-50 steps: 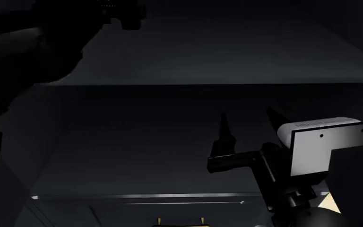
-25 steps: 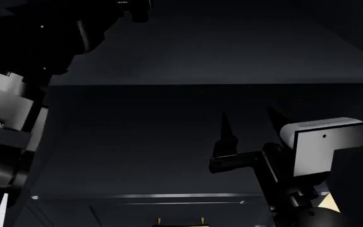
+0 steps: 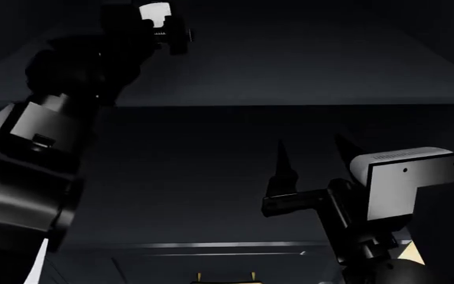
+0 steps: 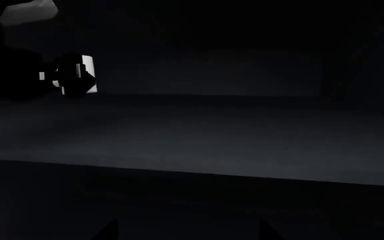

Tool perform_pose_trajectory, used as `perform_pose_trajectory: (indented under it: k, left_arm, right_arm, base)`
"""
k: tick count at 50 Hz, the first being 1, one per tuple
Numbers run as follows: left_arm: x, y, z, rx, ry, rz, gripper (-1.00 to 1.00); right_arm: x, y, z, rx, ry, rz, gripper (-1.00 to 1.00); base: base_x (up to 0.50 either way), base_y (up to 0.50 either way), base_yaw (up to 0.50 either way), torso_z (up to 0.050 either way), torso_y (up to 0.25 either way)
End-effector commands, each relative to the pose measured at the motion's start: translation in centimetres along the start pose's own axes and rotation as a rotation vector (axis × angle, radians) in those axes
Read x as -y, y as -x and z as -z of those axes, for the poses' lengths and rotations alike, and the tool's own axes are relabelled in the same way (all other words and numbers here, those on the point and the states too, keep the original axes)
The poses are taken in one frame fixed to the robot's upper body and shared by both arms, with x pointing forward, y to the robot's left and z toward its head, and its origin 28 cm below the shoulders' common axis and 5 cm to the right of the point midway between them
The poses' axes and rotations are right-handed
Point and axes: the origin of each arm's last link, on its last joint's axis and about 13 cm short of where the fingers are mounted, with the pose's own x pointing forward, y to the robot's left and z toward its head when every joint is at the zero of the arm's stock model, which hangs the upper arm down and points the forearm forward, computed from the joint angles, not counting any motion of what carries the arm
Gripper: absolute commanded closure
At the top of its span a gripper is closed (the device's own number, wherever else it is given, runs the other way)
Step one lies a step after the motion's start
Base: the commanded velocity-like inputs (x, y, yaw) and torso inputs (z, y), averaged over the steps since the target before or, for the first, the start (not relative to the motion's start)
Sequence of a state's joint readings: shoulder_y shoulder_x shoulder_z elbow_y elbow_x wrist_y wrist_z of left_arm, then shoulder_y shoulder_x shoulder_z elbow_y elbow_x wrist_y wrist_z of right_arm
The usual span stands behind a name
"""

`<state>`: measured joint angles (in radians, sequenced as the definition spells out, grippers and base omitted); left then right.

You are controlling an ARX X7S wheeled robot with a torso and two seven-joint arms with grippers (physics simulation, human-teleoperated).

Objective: A wet mug is on the counter and needs to be dried. Pick it up and place it upside down in the open cabinet.

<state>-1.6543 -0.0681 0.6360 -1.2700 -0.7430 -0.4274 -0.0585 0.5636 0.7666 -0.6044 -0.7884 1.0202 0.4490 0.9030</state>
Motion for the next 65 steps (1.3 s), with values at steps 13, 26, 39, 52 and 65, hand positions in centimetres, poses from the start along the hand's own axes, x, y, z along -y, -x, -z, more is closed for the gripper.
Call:
perform_pose_trajectory:
  k: [13, 26, 39, 52, 65]
  left_arm:
    - [0.1, -0.4, 2.4, -0.068, -0.009, 0.0, 1.0]
    - [0.1, -0.4, 2.6, -0.088, -0.024, -0.004, 1.0]
    - [0.1, -0.3, 2.3, -0.106, -0.034, 0.002, 1.0]
    - [0.0, -0.1, 2.1, -0.126, -0.038, -0.003, -1.0]
    - [-0.1, -0.1, 1.7, -0.114, -0.032, -0.008, -1.0]
  right_arm:
    - [0.0, 0.0, 0.1, 0.002, 0.002, -0.002, -1.0]
    - [0.0, 0.0, 0.1, 0.004, 0.002, -0.001, -1.0]
    - [0.0, 0.1, 0.0, 0.006, 0.005, -0.003, -1.0]
    - [0.0, 0.1, 0.0, 0.007, 0.007, -0.006, -1.0]
    - [-0.1, 0.2, 0.0, 0.008, 0.008, -0.007, -1.0]
  base:
    - [0.0, 0.0, 0.0, 0.0, 0.001]
    - [0.0, 0.0, 0.0, 0.0, 0.001]
    - [0.0, 0.0, 0.0, 0.001, 0.0]
    - [0.0, 0.0, 0.0, 0.0, 0.0]
    - [0.0, 0.0, 0.0, 0.0, 0.0]
